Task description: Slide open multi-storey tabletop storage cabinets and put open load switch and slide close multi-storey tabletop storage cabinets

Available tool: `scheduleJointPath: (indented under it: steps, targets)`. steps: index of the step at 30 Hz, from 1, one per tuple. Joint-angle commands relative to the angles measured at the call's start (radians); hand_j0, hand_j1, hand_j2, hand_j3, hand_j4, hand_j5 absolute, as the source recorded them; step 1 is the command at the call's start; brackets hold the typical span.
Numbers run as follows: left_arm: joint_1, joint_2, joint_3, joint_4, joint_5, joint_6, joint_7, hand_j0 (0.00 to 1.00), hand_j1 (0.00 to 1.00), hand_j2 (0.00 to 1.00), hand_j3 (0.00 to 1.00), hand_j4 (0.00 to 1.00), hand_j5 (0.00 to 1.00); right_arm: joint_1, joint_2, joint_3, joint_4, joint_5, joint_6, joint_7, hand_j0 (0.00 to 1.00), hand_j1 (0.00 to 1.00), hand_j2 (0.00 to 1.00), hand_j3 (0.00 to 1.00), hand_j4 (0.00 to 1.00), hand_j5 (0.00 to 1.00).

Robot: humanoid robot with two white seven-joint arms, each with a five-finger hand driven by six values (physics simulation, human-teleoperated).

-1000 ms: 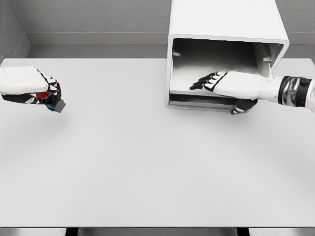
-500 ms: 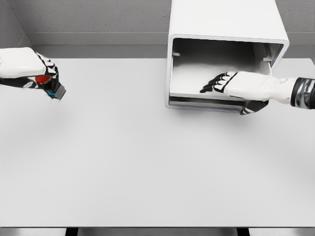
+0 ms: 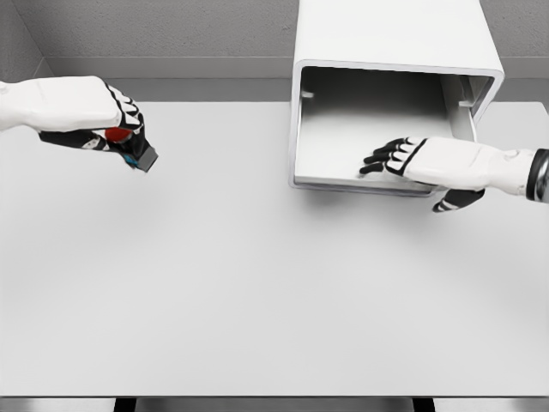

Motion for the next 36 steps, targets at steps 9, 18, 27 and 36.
scheduleJointPath:
  steps: [9, 18, 27, 36]
  targets:
    - [-0.017, -0.006, -0.001, -0.040, 0.034, 0.002, -0.007, 0.44, 0.44, 0.44, 0.44, 0.44, 0.44, 0.087, -0.048, -0.120, -0.035, -0.011, -0.075, 0.001, 1.00, 1.00, 1.00, 1.00, 1.00, 1.00]
    - [-0.064, -0.081, -0.004, -0.066, 0.032, 0.002, -0.008, 0.44, 0.44, 0.44, 0.44, 0.44, 0.44, 0.106, -0.074, -0.136, -0.042, -0.055, -0.155, 0.001, 1.00, 1.00, 1.00, 1.00, 1.00, 1.00]
    - [-0.103, -0.089, -0.004, -0.068, 0.032, 0.002, -0.005, 0.45, 0.45, 0.45, 0.45, 0.45, 0.45, 0.187, -0.102, -0.265, -0.044, -0.129, -0.155, 0.001, 1.00, 1.00, 1.00, 1.00, 1.00, 1.00]
    - [-0.146, -0.187, -0.006, -0.069, -0.001, 0.002, -0.010, 0.46, 0.46, 0.46, 0.46, 0.46, 0.46, 0.360, -0.139, -0.491, -0.045, -0.218, -0.155, 0.001, 1.00, 1.00, 1.00, 1.00, 1.00, 1.00]
